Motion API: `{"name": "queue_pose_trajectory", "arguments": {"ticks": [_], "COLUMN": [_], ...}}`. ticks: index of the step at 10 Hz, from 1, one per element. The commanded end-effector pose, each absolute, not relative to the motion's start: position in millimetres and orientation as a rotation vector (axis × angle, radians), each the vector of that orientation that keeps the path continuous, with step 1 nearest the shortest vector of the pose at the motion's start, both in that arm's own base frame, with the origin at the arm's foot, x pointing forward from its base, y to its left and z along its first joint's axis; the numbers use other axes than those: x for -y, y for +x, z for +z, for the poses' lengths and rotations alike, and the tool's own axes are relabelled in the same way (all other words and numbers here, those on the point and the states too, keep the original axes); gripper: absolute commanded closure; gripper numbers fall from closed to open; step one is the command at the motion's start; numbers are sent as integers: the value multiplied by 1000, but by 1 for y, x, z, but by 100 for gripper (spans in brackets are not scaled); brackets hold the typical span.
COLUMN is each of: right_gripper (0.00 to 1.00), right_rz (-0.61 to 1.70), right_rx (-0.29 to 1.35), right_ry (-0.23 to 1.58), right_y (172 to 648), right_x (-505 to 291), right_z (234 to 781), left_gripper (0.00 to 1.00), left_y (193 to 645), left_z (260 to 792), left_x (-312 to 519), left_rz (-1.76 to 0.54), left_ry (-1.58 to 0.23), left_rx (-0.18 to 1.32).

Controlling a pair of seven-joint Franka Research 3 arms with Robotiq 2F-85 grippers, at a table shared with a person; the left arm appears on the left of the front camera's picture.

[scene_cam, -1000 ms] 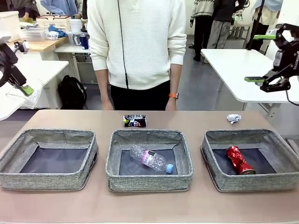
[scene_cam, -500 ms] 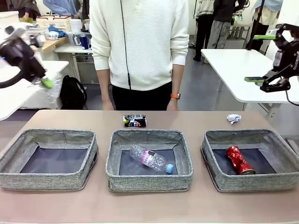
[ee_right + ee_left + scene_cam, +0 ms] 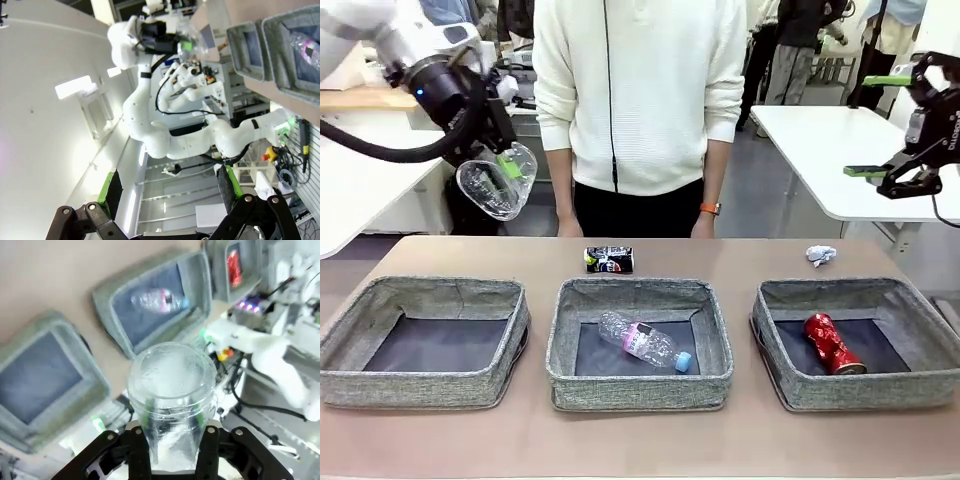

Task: Sort the waste into the appropriate baskets.
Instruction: Pick up the waste item pointed out by the person.

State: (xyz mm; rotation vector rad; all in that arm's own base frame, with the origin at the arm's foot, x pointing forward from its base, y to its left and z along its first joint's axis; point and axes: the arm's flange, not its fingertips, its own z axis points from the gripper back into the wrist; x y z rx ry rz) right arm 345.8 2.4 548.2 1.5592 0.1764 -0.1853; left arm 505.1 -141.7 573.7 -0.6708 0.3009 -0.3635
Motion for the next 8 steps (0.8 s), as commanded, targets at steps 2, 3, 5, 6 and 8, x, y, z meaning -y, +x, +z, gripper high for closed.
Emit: {"name": "queue_pose_trajectory", "arguments": {"ticks": [2,3,5,6,8], "right_gripper": [0,0,0,0,0], "right_rz": [-175,-175,-175,-175,-175], "right_rx": [-170,-170,-170,-170,-170], "right_ry": [1563,1563,1563,1563,1563], "right_y": [346,346,346,346,346], "right_x": [-2,-2,-2,-2,-2], "right_z": [550,550,550,550,550], "left_gripper": [66,66,66,66,66], "left_y": [478,468,435,424,434], "left_z": [610,614,608,597,612], "left_x": [211,239,284,281,281], "left_rz": [-341,-363,-533,-791,-455], "left_ry": [-443,-384,-296,-178,-361], "left_rx": [-357,-352,-416,-410,-387]}}
